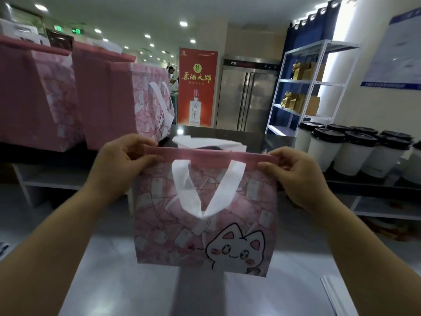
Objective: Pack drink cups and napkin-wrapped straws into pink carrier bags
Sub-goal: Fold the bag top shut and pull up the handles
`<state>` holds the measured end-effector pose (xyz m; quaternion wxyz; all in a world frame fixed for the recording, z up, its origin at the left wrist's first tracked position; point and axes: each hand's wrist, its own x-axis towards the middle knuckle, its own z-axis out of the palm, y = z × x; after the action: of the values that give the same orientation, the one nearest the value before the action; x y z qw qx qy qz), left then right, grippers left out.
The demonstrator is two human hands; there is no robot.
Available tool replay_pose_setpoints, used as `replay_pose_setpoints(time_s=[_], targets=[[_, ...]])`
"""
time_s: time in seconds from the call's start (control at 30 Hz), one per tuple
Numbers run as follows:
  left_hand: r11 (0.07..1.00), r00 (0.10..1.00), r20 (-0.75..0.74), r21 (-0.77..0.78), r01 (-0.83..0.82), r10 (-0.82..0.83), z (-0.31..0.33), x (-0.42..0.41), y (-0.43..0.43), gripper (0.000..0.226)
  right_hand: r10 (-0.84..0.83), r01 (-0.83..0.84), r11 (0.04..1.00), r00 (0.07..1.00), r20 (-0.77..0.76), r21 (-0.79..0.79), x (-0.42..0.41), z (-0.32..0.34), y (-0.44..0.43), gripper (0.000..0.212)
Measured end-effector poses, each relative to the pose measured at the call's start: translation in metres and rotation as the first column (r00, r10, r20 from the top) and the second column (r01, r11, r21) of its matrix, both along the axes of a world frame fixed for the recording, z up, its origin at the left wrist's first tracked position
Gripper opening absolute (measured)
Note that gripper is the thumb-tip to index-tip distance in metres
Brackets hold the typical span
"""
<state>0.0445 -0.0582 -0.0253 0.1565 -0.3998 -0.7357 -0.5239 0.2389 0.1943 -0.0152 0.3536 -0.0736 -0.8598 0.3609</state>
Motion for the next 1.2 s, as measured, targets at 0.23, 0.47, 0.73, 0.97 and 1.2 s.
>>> replay_pose_setpoints(time_s=[0.23,0.47,0.73,0.97,1.2], targets=[[0.996,0.974,-0.221,0.085,-0.028,0.046,0.074,-0.013,0.029,0.037,-0.024,0.027,1.0,0.94,-0.34,0.004,-0.018,0.073,0.007,0.014],[0.975,0.946,-0.264,0.169,-0.146,0.188,0.101,-0.039,0.06,0.03,-0.176,0.228,0.973,0.837,-0.518,0.039,-0.051,0.111,0.029,0.008],[0.999,0.999,-0.053,0.038,0.017,-0.015,0.051,-0.034,0.098,0.016,-0.355,0.384,0.922,0.789,-0.502,-0.048,-0.112,0.082,0.017,0.025],[0.969,0.957,0.155,0.0,0.247,-0.244,0.019,-0.028,0.123,0.047,-0.02,0.016,0.999,0.995,-0.095,-0.042,-0.122,0.063,0.016,0.037],[0.987,0.988,-0.011,-0.054,0.154,-0.155,0.008,-0.044,0.122,0.06,0.051,-0.04,0.997,0.985,0.166,-0.066,-0.108,0.03,0.053,0.063]])
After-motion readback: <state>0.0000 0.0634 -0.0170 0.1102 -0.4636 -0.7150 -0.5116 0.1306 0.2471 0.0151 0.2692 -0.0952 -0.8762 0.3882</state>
